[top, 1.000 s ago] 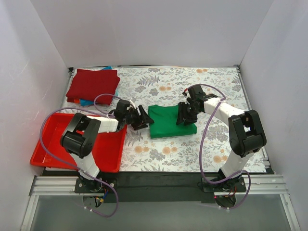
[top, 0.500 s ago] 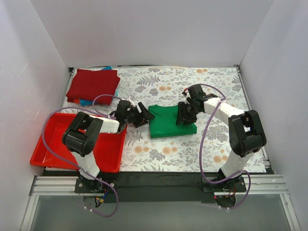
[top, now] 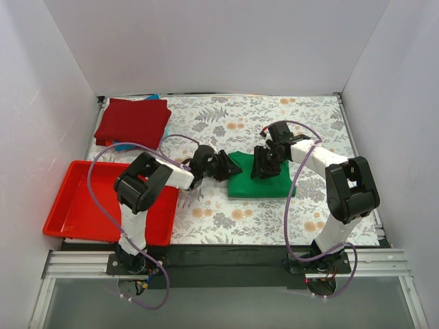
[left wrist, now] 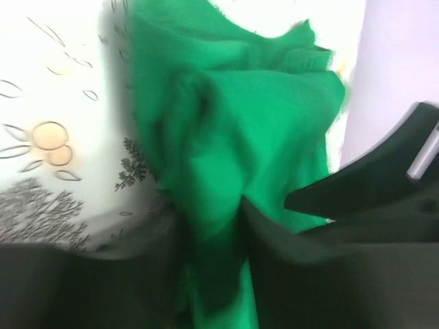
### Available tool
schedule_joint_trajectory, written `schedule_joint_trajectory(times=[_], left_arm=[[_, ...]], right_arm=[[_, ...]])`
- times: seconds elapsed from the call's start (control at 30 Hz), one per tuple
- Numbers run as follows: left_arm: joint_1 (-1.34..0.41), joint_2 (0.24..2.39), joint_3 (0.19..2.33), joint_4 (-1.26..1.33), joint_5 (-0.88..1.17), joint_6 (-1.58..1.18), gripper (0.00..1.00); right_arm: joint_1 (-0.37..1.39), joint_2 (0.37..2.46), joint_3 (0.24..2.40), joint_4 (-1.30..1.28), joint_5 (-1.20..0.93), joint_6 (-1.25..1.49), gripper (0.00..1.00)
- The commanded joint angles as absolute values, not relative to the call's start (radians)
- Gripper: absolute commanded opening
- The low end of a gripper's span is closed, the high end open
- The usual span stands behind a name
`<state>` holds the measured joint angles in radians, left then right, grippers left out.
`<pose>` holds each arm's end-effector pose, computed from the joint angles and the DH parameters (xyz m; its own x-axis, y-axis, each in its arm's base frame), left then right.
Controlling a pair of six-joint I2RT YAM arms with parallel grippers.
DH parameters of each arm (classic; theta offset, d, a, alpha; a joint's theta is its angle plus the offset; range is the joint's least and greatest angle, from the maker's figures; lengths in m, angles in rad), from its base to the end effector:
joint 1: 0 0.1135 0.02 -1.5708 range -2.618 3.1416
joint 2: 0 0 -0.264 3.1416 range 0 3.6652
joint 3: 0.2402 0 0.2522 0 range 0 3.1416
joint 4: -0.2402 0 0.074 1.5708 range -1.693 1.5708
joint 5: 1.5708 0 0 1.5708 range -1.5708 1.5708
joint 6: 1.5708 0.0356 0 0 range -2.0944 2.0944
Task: Fold and stack the t-shirts
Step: Fold the tshirt, then neatly place the folded tshirt to the corner
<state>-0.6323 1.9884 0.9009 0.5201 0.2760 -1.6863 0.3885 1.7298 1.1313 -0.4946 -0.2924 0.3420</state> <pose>0.3051 -0.2356 0.1076 -0.6990 -0.6727 0.2427 -0.5175 0.2417 -0.8208 0.3179 0.1412 0.1897 -0.9371 -0.0365 -0.3473 -0.1816 0.9004 0.3953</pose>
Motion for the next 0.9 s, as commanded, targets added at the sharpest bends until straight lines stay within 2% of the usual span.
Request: schedule_joint_trajectory(times=[0.0,0.03,0.07,0.27,0.57,0.87], left_arm=[[-0.667,2.074,0.914,0.208,0.216,-1.677,0.28],[-0.669,2.069,0.920,0.189,0.204,-1.671,0.08],[-0.667,2.063,0.925,0.152,0.174,-1.661,0.00],[-0.660,1.997,1.023,-0.024,0.085,-1.550,0.00],[-0.552,1.887,1.340,-0.441,-0.101,-1.122,0.00],[-0.451,1.911,1.545,-0.583,-0.331,-0.841,0.00]], right_arm=[[0.393,1.735,1.124,-0.471,-0.314,0.350,0.55],[0.393,1.732,1.123,-0.471,-0.313,0.350,0.55],[0.391,1.729,1.121,-0.471,-0.310,0.351,0.55],[0.391,1.714,1.121,-0.472,-0.321,0.348,0.55],[0.391,1.637,1.149,-0.534,-0.293,0.324,0.55],[0.391,1.615,1.149,-0.549,-0.318,0.311,0.55]])
